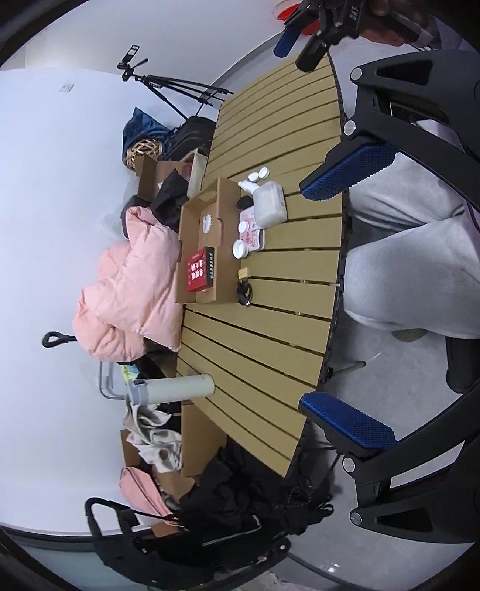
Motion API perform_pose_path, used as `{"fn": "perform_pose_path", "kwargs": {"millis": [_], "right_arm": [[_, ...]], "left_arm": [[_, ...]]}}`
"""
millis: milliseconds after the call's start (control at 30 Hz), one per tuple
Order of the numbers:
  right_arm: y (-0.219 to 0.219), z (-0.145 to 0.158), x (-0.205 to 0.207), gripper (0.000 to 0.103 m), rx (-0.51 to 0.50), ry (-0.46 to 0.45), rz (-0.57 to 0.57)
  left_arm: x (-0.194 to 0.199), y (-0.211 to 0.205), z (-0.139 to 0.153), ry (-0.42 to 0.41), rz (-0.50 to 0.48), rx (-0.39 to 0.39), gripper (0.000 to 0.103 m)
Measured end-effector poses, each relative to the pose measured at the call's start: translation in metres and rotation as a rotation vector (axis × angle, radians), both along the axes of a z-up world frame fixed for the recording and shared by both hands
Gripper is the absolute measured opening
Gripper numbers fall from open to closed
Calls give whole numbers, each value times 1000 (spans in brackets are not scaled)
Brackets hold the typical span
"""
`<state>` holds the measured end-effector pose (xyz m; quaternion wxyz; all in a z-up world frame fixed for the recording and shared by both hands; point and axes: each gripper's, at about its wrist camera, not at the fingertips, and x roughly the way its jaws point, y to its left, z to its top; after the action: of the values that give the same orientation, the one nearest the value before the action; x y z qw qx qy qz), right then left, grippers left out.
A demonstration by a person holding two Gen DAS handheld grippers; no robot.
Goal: Organize objects
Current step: 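Withdraw the right tool from the tray toward the clear plastic box, then grasp the clear plastic box with the right tool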
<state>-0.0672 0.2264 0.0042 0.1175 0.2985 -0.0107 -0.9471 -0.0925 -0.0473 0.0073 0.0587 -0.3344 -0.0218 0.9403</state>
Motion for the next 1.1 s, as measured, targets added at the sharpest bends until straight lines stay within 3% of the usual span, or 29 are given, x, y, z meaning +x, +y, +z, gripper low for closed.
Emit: {"fn": "perform_pose_path", "kwargs": {"millis": [200,333,433,533,567,633,700,833,1000,1100], "right_arm": [[17,-24,-32,97,-16,-22,22],[23,-51,-82,97,-79,-148,92],[25,-65,-112,97,-98,-170,86],[25,-83,-152,69,-44,-169,45],[26,-93,-170,60,-51,-183,39],[33,-116,-202,54,-97,-232,44],[35,-132,-222,50,-118,-262,49],[32,-161,-248,39,-144,-308,67],[44,-177,-257,38,-285,-346,97],[47,-178,-257,37,-324,-362,105]], "left_arm": [[-51,25,-29,-38,-55,-25,103],[-107,68,-61,-91,-130,-50,103],[-147,95,-88,-138,-168,-36,103],[-178,117,-107,-165,-228,18,103],[-191,127,-117,-184,-257,37,99],[-207,139,-128,-206,-283,72,87],[-222,150,-142,-240,-293,117,65],[-240,164,-168,-299,-314,149,42],[-243,160,-179,-312,-357,236,41],[-237,162,-177,-299,-350,216,39]]}}
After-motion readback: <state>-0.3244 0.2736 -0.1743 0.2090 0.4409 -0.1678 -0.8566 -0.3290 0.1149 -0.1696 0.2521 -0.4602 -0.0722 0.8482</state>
